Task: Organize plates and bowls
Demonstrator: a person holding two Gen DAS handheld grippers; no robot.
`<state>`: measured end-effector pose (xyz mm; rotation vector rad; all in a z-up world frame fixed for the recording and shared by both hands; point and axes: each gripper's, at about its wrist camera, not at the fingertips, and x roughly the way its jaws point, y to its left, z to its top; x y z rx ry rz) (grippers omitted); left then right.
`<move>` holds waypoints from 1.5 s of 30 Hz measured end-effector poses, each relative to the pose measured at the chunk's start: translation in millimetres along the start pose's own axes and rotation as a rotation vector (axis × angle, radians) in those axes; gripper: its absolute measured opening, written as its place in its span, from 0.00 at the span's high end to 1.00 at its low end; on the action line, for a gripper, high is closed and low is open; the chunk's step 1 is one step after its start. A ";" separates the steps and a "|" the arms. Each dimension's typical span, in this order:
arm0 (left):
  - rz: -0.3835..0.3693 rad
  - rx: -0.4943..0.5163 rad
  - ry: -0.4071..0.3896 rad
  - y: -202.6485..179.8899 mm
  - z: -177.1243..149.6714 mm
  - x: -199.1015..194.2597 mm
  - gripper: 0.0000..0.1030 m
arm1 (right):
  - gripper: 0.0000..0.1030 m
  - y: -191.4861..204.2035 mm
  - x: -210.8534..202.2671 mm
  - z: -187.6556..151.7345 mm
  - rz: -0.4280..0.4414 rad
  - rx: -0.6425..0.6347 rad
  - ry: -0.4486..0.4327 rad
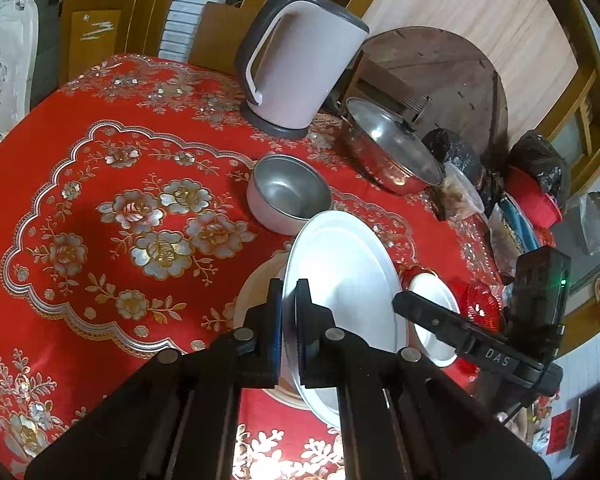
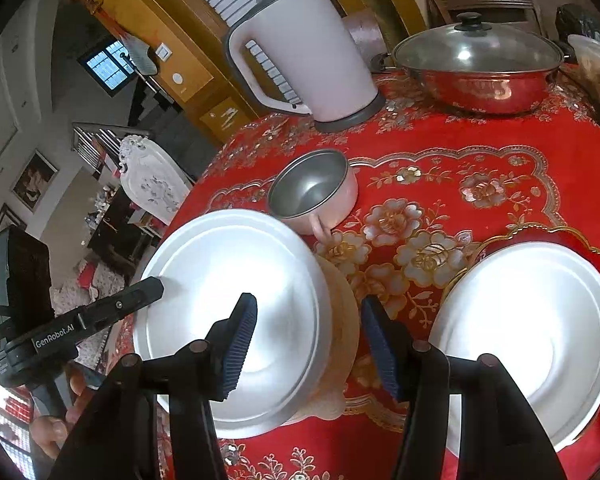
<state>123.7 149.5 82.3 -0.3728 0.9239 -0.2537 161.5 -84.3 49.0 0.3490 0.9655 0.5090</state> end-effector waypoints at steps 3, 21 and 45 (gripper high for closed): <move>-0.008 -0.005 0.006 -0.5 -1.0 1.3 0.97 | 0.49 0.0 1.9 -0.8 0.021 0.007 0.005; 0.118 0.060 -0.019 -18.3 -9.6 -1.1 0.95 | 0.89 -0.6 -26.5 -5.9 0.027 -0.008 -0.060; 0.088 0.167 0.014 -90.1 -26.3 20.4 0.94 | 0.89 -41.1 -95.8 -16.9 -0.054 0.033 -0.140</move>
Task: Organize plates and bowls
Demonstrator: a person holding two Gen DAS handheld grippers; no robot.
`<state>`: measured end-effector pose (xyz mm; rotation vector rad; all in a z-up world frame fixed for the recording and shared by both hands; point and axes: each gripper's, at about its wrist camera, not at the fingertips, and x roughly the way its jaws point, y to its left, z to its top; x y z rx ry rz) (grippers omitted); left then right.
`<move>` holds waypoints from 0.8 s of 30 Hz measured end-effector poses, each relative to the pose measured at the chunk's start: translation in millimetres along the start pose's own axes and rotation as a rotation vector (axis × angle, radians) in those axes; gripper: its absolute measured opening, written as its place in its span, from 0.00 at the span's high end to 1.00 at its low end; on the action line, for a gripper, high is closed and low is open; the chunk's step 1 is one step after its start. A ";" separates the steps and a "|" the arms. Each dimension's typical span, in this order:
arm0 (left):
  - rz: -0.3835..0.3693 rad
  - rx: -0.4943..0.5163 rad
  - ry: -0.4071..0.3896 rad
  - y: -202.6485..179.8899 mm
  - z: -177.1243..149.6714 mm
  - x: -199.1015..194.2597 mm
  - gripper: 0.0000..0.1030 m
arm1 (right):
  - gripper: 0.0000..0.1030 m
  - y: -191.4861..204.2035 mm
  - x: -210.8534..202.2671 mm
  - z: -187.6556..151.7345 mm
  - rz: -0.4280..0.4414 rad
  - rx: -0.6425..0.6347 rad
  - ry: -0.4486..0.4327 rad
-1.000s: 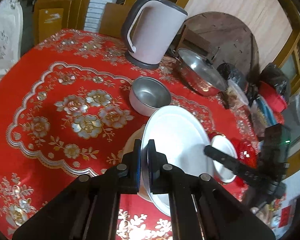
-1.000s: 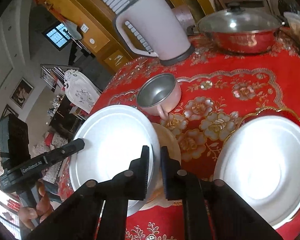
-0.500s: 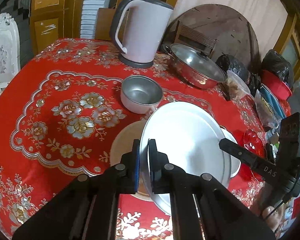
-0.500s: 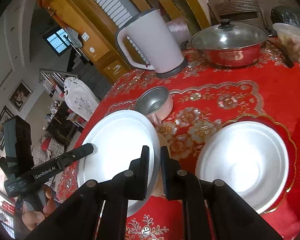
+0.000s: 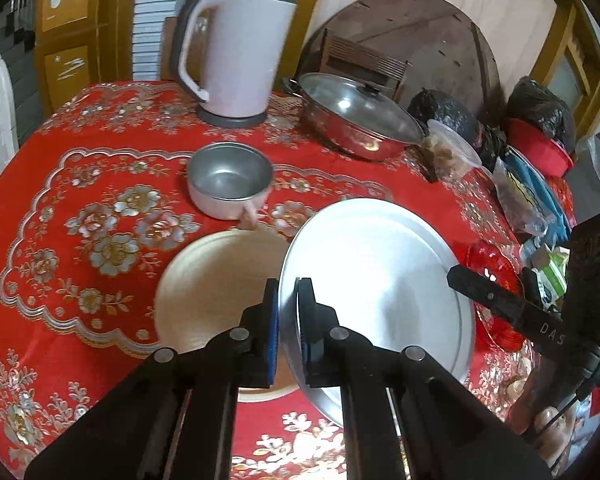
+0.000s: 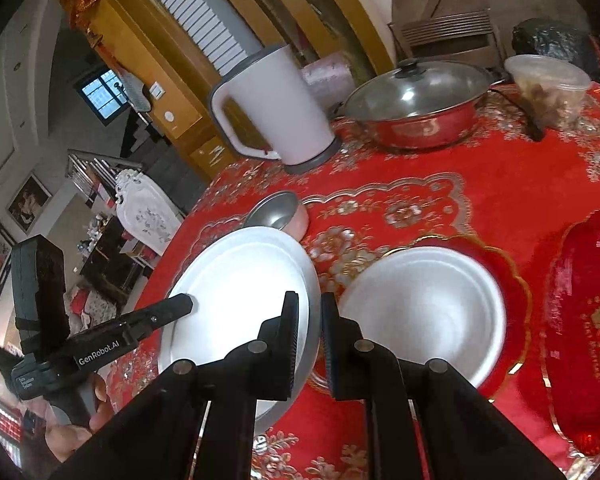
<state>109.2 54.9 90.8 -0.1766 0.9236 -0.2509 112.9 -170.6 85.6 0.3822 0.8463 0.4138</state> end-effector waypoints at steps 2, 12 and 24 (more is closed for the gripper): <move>-0.009 0.003 0.003 -5.8 0.6 2.3 0.94 | 0.89 -6.3 -4.2 0.9 -0.004 0.006 -0.005; -0.066 0.069 0.023 -63.7 2.8 18.8 0.94 | 0.89 -51.0 -47.0 -1.4 -0.067 0.055 -0.052; -0.132 0.157 0.047 -145.7 6.9 46.9 0.94 | 0.89 -118.0 -105.5 -0.8 -0.159 0.141 -0.126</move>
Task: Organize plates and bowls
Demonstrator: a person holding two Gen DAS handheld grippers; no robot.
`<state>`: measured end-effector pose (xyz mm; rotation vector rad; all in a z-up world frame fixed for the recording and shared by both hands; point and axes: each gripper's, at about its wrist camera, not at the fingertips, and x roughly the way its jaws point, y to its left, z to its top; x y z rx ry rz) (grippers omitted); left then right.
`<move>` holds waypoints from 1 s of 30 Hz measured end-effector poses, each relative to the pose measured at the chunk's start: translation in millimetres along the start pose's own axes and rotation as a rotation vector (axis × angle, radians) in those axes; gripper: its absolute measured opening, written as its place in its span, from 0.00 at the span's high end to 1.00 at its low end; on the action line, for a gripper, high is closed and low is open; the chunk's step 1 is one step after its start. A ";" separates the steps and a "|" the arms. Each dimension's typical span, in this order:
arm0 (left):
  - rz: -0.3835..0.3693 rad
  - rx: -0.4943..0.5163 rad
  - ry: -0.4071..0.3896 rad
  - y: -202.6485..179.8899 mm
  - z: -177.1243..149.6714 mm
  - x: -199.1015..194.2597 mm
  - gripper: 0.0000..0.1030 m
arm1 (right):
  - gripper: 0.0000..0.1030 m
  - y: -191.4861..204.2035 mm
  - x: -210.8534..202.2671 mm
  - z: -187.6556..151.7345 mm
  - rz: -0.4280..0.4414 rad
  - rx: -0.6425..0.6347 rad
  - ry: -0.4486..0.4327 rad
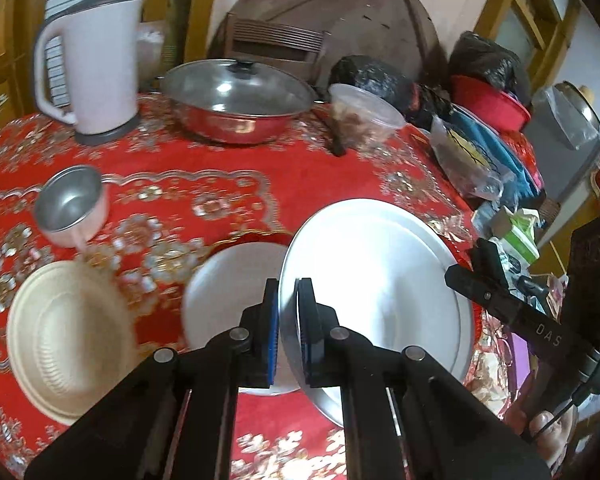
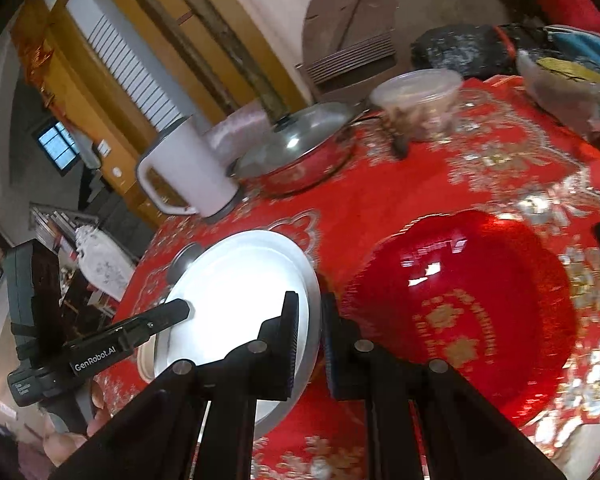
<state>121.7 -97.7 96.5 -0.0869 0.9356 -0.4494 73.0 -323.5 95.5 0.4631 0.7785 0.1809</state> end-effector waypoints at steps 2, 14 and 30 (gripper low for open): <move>-0.015 0.011 0.012 -12.3 1.7 9.3 0.94 | 0.89 -11.0 -4.4 2.0 -0.014 0.012 -0.007; -0.053 0.064 0.060 -68.6 3.9 57.7 0.93 | 0.89 -79.7 -24.7 6.0 -0.097 0.098 -0.045; -0.011 0.109 0.100 -97.0 -10.6 105.9 0.91 | 0.89 -122.6 -16.4 0.1 -0.156 0.155 -0.022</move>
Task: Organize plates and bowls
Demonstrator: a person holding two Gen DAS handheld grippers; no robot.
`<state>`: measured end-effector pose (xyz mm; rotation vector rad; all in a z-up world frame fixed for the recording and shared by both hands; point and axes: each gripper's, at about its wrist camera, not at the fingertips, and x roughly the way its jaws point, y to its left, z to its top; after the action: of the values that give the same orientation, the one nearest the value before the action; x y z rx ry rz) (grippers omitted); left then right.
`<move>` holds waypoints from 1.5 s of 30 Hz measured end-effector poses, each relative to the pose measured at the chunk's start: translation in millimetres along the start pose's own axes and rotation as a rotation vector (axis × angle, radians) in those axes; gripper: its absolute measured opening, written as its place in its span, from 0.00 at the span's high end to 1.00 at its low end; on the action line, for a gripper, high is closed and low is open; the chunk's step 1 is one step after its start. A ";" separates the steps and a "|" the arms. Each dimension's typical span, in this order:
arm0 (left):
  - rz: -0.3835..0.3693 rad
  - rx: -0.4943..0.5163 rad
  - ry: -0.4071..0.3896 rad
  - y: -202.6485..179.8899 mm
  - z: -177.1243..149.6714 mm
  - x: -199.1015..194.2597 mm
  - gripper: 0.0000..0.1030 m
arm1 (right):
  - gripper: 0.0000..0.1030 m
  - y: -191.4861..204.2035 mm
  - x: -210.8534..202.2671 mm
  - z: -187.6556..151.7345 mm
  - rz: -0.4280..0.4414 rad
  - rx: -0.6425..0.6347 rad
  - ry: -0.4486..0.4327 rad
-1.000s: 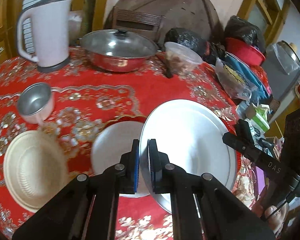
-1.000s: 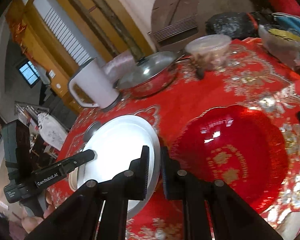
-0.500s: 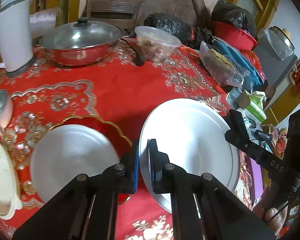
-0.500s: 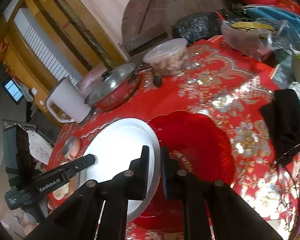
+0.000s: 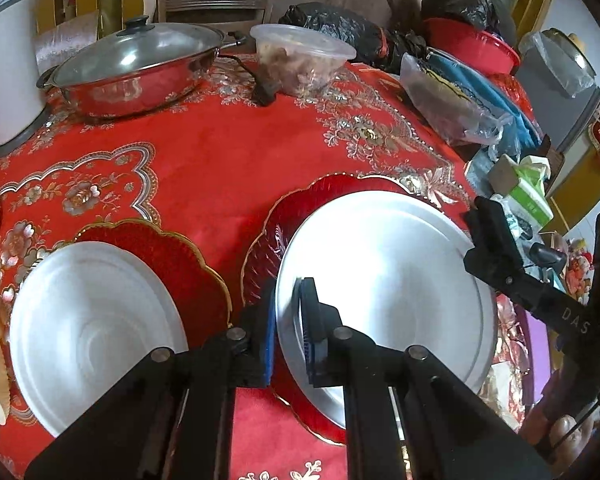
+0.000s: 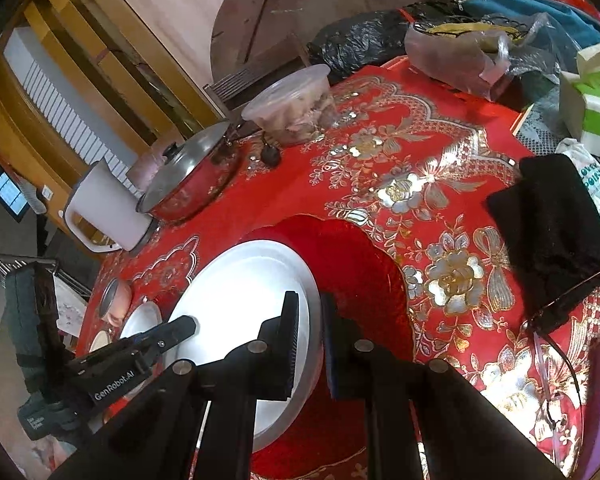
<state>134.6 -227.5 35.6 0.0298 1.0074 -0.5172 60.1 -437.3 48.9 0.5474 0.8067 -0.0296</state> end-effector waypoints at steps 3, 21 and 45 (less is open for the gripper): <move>0.007 0.006 0.003 -2.4 -2.3 3.8 0.91 | 0.89 -2.9 4.4 -1.1 -0.014 0.005 0.009; 0.001 0.035 -0.040 -5.9 -6.2 -5.6 0.66 | 0.63 9.8 -26.0 -2.2 -0.155 -0.039 -0.106; 0.253 -0.074 -0.299 100.4 -72.3 -129.2 0.26 | 0.21 196.6 -31.6 -86.3 0.017 -0.368 -0.119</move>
<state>64.9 -68.9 80.1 0.0135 0.7165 -0.2433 24.6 -232.6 111.5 0.2026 0.6710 0.0994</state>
